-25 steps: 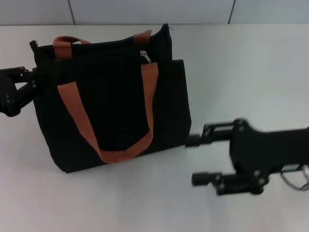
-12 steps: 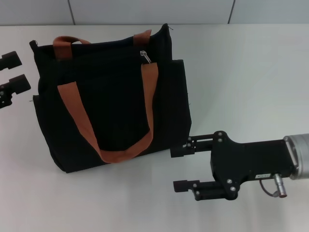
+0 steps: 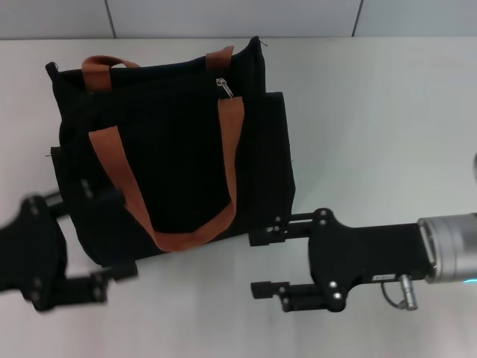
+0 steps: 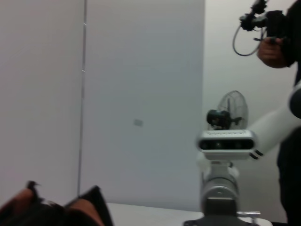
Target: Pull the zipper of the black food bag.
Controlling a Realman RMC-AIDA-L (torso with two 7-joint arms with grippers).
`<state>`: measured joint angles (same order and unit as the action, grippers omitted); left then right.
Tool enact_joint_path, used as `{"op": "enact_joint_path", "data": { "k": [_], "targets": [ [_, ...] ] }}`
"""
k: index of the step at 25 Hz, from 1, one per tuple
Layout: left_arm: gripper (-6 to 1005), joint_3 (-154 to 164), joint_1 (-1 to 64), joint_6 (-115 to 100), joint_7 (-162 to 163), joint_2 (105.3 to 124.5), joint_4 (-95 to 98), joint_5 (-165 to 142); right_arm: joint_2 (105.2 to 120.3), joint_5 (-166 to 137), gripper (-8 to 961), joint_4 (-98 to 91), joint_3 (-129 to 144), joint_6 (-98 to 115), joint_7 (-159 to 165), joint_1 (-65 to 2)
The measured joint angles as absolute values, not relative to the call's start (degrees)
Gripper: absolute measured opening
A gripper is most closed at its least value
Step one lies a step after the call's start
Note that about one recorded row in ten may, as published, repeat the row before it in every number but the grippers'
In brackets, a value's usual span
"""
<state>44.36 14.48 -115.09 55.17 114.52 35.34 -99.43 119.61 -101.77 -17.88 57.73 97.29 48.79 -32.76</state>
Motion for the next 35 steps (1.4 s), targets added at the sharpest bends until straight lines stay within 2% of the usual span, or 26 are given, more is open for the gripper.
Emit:
{"op": "enact_joint_path", "data": {
  "k": [3,14,35],
  "targets": [
    [829,45.10,14.24,-114.59,53.01,114.60,33.00,-100.95,119.69,-101.77,643,-15.79,57.57,96.55,46.86,-33.40],
    [829,44.98,15.90,-110.60,52.64,114.69,29.09,-108.55,119.88,-100.30,823,-12.02,57.52,94.46,43.40,-33.76],
    [829,45.09,16.10,-110.44,52.31,114.51,29.04,-108.64,119.88,-98.75,825,-10.70,57.38,94.29,39.90,-33.48]
  ]
}}
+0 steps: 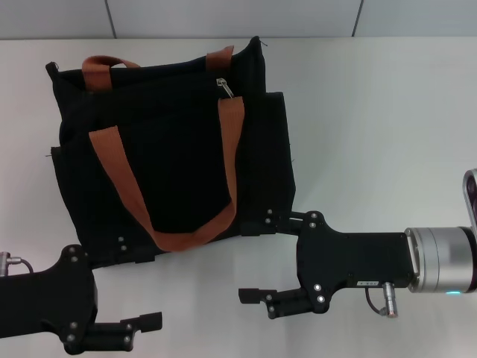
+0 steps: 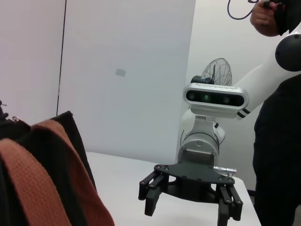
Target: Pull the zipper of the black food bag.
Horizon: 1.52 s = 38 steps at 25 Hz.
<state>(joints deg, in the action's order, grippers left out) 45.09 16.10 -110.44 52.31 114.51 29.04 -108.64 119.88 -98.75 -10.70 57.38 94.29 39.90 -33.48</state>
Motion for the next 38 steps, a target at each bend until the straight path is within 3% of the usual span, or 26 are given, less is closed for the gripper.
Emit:
{"op": "enact_joint_path", "data": {
  "k": [38],
  "targets": [
    [829,44.99,16.65,-110.71,51.96,114.69,29.13,-108.27,119.88,-98.08,825,-10.54,57.30,93.90,39.90,-33.39]
  ]
}}
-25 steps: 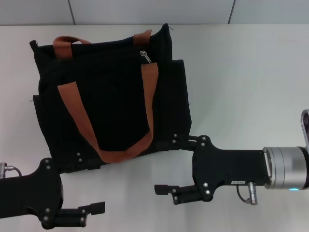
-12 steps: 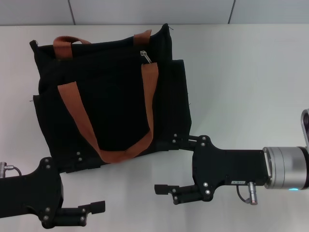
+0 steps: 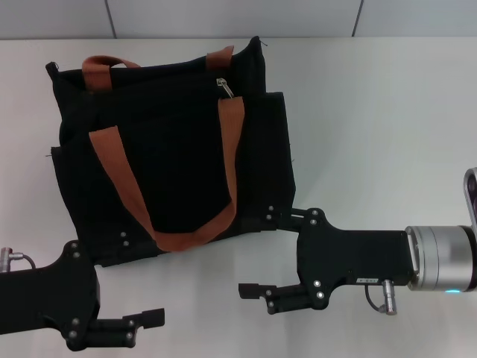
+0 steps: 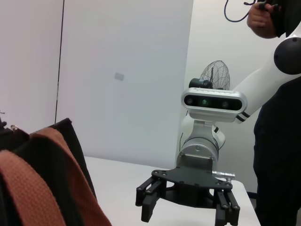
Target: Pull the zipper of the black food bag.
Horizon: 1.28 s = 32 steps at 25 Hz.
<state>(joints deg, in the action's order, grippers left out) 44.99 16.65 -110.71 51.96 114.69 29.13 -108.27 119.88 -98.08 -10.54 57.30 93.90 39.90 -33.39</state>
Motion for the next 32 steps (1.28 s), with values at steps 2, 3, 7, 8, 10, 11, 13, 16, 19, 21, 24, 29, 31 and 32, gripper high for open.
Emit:
{"op": "enact_joint_path", "data": {
  "k": [2,3,7,8,10,11,13,16,19,21,24,29,31,32],
  "targets": [
    [829,44.99,16.71,-110.80,51.95,114.69,29.17,-108.27,119.88,-98.08,825,-10.58,57.30,93.88,39.90,-33.40],
    [829,44.99,16.75,-110.82,51.95,114.69,29.18,-108.27,119.88,-98.08,825,-10.62,57.30,93.88,39.90,-33.39],
    [829,44.99,17.13,-110.80,51.94,114.69,29.16,-108.27,119.88,-98.08,825,-10.71,57.26,93.81,39.90,-33.41],
    [829,44.99,17.29,-110.69,51.94,114.69,29.13,-108.30,119.88,-98.08,825,-10.75,57.24,93.80,39.90,-33.42],
    [829,44.99,17.42,-110.56,51.94,114.69,29.10,-108.41,119.88,-98.08,825,-10.79,57.23,93.78,39.90,-33.48],
    [829,44.99,17.42,-110.55,51.94,114.68,29.10,-108.41,119.88,-98.08,825,-10.81,57.22,93.78,39.90,-33.57],
    [829,45.00,17.42,-110.54,51.94,114.63,29.09,-108.38,119.88,-98.08,825,-10.81,57.21,93.77,39.90,-33.60],
    [829,45.00,17.42,-110.54,51.94,114.55,29.09,-108.24,119.88,-97.77,825,-10.81,57.21,93.77,39.90,-33.63],
    [829,45.00,17.41,-110.54,51.94,114.55,29.09,-108.23,119.88,-97.49,825,-10.81,57.21,93.77,39.90,-33.69],
    [829,45.00,17.40,-110.53,51.94,114.54,29.09,-108.21,119.88,-97.46,825,-10.81,57.21,93.77,39.90,-33.74],
    [829,45.00,17.40,-110.50,51.94,114.52,29.09,-108.19,119.88,-97.44,825,-10.81,57.21,93.77,39.90,-33.79],
    [829,45.00,17.40,-110.47,51.94,114.51,29.09,-108.19,119.88,-97.40,825,-10.81,57.21,93.77,39.90,-33.85],
    [829,45.00,17.40,-110.47,51.95,114.51,29.09,-108.19,119.88,-97.39,825,-10.81,57.21,93.77,39.90,-33.85],
    [829,45.00,17.40,-110.47,51.95,114.51,29.09,-108.19,119.88,-97.38,825,-10.81,57.21,93.77,39.90,-33.85]
  ]
}}
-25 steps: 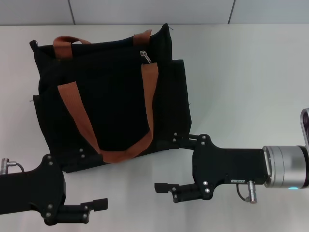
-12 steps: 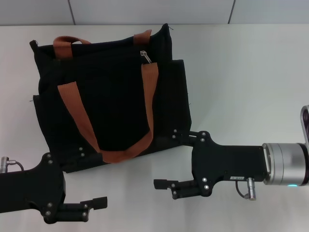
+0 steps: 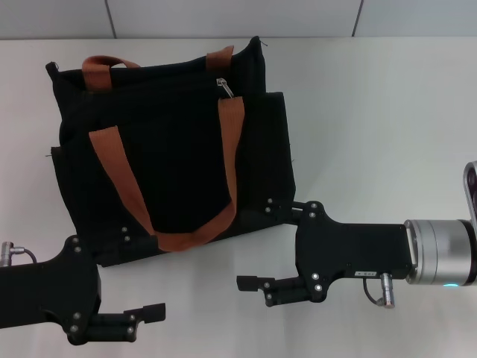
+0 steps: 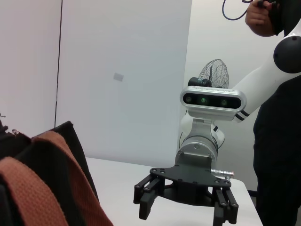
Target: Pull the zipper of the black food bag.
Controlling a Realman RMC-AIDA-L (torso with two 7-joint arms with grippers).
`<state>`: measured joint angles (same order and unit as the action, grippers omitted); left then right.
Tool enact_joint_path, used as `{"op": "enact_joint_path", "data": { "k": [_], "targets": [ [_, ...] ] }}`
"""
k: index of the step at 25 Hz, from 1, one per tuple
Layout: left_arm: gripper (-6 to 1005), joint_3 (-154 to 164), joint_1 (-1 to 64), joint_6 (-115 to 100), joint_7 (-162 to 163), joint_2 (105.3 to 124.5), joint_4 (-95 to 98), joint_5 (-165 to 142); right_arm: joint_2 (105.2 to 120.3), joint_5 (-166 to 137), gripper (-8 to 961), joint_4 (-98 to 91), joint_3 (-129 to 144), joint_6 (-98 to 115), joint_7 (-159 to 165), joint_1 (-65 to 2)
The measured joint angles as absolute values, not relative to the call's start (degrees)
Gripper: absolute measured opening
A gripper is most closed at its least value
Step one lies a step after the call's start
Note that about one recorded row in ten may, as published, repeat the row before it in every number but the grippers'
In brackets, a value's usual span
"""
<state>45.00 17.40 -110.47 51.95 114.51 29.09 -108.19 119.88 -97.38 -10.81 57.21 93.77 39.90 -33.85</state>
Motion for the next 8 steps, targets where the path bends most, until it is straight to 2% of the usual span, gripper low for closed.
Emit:
{"op": "enact_joint_path", "data": {
  "k": [8],
  "targets": [
    [829,44.91,17.14,-110.49,51.98,114.51,29.09,-108.19,119.88,-97.38,825,-10.81,57.21,93.83,39.90,-33.92]
  ]
}}
